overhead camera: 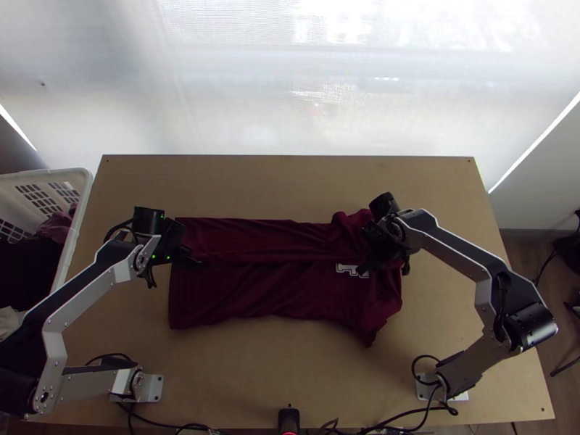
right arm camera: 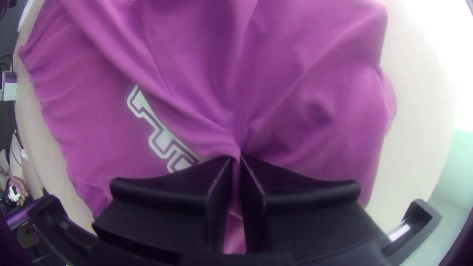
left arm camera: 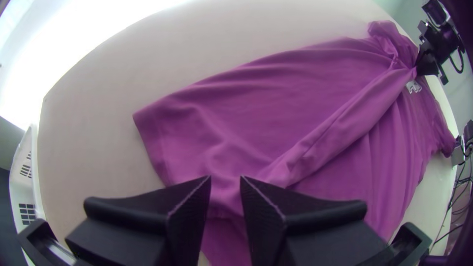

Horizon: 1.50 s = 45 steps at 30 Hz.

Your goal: Fold the t-shirt

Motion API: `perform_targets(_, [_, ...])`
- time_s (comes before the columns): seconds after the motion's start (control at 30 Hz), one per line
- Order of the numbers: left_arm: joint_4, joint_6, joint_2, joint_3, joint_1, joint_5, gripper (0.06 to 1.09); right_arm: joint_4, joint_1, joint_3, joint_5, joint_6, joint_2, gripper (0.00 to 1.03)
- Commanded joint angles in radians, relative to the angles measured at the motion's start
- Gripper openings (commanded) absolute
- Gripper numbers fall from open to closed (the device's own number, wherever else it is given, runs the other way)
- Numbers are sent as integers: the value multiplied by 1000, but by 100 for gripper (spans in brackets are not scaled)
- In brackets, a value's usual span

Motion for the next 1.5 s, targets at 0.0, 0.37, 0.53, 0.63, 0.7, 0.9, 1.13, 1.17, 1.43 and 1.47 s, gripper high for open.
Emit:
perform_targets(0.0, [-22,2,52,33,12,1,57,13,-7,34,-2,3,46,24])
perform_targets(0.37, [-74,12,-29,54,32,-35,103,-16,-47,37,-2,19,-47,98])
perform_targets(0.53, [-85,10,-101,54,35,-61,103,-52,-58,26,-2,20,-118,98])
perform_targets(0.63, [-116,9,-152,56,36,-67,103,-70,-36,14,-2,28,-166,98])
perform_targets(0.7, [-165,7,-201,62,35,-67,103,-91,-13,11,-2,29,-204,98])
perform_targets(0.9, [-358,-1,-371,64,-39,-64,103,-220,34,6,-5,39,-324,98])
perform_targets(1.13, [-587,-14,-500,-19,-200,-55,100,-323,122,-130,-6,40,-469,98])
perform_targets(1.17, [-602,-10,-520,-39,-223,-55,100,-332,137,-155,-6,43,-491,98])
perform_targets(1.43, [-662,99,-610,-145,-307,-81,97,-369,222,-318,-18,42,-626,98])
perform_targets(1.47, [-662,111,-626,-176,-340,-88,97,-369,223,-337,-26,42,-643,98])
